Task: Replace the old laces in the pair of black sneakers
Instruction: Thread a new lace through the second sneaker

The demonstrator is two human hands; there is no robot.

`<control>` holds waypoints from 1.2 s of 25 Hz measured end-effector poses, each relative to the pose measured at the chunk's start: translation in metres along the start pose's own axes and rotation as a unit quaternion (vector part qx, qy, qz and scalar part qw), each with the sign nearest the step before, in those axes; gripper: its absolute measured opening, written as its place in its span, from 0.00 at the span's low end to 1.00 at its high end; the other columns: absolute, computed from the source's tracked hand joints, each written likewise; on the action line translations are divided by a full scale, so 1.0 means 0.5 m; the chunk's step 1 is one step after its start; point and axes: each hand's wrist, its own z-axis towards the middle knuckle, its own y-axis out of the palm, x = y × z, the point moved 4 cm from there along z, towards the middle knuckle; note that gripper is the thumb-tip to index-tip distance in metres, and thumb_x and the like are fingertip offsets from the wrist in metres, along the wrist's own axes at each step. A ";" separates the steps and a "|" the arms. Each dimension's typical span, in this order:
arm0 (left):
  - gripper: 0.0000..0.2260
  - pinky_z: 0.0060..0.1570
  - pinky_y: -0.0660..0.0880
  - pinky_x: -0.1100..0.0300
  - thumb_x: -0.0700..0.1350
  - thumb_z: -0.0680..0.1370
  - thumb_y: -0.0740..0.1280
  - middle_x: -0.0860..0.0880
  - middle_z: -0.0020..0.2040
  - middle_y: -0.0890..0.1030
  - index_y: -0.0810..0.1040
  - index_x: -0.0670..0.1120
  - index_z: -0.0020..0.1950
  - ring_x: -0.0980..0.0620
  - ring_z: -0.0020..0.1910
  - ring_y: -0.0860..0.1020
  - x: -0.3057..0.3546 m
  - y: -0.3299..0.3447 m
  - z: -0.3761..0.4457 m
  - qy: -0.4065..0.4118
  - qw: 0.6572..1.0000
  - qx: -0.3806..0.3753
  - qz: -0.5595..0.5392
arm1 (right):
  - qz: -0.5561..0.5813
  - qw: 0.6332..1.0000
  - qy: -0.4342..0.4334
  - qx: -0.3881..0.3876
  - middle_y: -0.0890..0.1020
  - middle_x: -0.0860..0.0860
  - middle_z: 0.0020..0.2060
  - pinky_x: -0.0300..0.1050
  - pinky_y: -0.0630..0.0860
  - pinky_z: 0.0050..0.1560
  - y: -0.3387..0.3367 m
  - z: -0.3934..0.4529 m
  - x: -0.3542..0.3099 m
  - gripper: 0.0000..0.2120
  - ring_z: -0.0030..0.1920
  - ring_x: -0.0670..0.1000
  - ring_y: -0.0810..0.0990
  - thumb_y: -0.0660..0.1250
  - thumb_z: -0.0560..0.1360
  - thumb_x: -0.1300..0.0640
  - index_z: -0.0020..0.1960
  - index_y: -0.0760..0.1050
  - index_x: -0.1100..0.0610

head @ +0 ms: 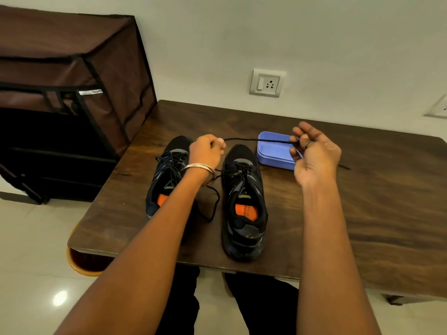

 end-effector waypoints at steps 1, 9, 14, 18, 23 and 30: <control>0.12 0.49 0.79 0.55 0.40 0.81 0.61 0.47 0.42 0.82 0.80 0.45 0.41 0.52 0.39 0.79 -0.016 -0.013 0.008 -0.021 0.999 0.035 0.007 | -0.031 0.999 -0.025 0.015 0.84 0.53 0.42 0.39 0.75 0.38 -0.011 0.007 0.000 0.14 0.36 0.47 0.80 0.59 0.79 0.72 0.52 0.81 0.60; 0.13 0.44 0.71 0.54 0.44 0.82 0.59 0.40 0.53 0.81 0.80 0.39 0.57 0.41 0.53 0.79 -0.024 -0.043 0.007 -0.097 0.969 0.139 0.179 | -0.241 0.938 -0.181 0.172 0.81 0.53 0.33 0.43 0.82 0.36 -0.064 0.021 -0.013 0.09 0.26 0.47 0.78 0.68 0.73 0.71 0.43 0.81 0.59; 0.13 0.59 0.71 0.52 0.46 0.80 0.64 0.42 0.62 0.77 0.78 0.43 0.62 0.43 0.62 0.74 -0.024 -0.028 0.018 -0.040 0.970 0.093 0.219 | -0.279 0.940 -0.158 0.116 0.82 0.53 0.35 0.44 0.83 0.42 -0.066 0.025 -0.001 0.09 0.29 0.48 0.81 0.66 0.76 0.71 0.45 0.81 0.60; 0.20 0.67 0.66 0.55 0.44 0.77 0.70 0.48 0.64 0.77 0.74 0.48 0.69 0.49 0.65 0.73 0.044 0.034 -0.007 0.191 0.966 -0.075 0.158 | -0.314 0.938 -0.083 -0.119 0.83 0.60 0.43 0.46 0.84 0.48 0.026 -0.001 0.033 0.11 0.38 0.54 0.84 0.58 0.80 0.72 0.49 0.78 0.63; 0.15 0.49 0.72 0.76 0.36 0.75 0.71 0.52 0.44 0.83 0.81 0.46 0.61 0.62 0.44 0.80 0.066 0.062 -0.034 0.184 0.969 -0.165 0.027 | -0.355 0.922 -0.091 -0.127 0.85 0.61 0.38 0.51 0.84 0.37 0.056 -0.019 0.038 0.03 0.32 0.57 0.85 0.70 0.76 0.67 0.47 0.77 0.63; 0.18 0.54 0.76 0.69 0.39 0.73 0.73 0.52 0.51 0.83 0.80 0.48 0.63 0.58 0.51 0.81 0.060 0.048 -0.040 0.154 0.969 -0.192 -0.010 | -0.391 0.904 -0.131 -0.112 0.84 0.53 0.33 0.46 0.76 0.36 0.059 -0.019 0.036 0.08 0.31 0.46 0.75 0.75 0.73 0.56 0.40 0.85 0.60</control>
